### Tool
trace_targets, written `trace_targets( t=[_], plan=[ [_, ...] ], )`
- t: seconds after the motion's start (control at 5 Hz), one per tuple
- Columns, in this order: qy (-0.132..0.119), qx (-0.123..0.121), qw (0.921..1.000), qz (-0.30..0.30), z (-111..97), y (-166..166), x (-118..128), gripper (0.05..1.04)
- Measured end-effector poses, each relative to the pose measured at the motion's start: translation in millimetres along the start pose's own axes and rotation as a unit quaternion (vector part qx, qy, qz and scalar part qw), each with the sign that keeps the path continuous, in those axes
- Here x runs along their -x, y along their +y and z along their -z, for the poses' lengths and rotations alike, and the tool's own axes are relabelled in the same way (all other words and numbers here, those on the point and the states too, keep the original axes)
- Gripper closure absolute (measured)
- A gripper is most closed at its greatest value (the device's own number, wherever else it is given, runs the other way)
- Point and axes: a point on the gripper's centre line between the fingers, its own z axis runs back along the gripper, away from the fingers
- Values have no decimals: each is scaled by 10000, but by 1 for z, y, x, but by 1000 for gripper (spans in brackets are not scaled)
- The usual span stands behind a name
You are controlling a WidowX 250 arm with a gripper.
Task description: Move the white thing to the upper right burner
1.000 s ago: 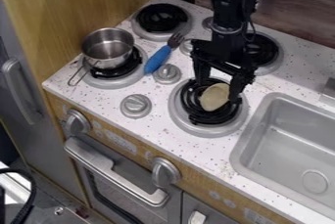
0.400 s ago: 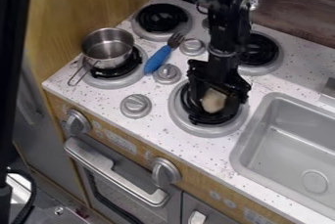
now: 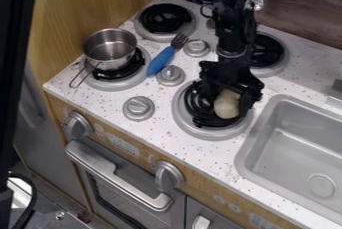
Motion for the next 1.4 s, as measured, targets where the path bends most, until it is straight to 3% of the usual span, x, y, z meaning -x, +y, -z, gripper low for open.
trace_targets(
  t=[0.2, 0.4, 0.6, 0.8, 1.0, 1.2, 1.4],
  plan=[
    [-40, -80, 9999, 79, -6, 4, -8, 287],
    [-230, -101, 9995, 203, -9, 5, -11, 391],
    [-524, -166, 9981, 285, -24, 8, -20, 583],
    [-541, -135, 9980, 293, -29, 6, -24, 846],
    [-173, -258, 9988, 373, -26, 6, -10, 946],
    [-175, -173, 9994, 234, -19, 4, -2, 768],
    [-266, -230, 9993, 99, -18, 6, -4, 440]
  ],
)
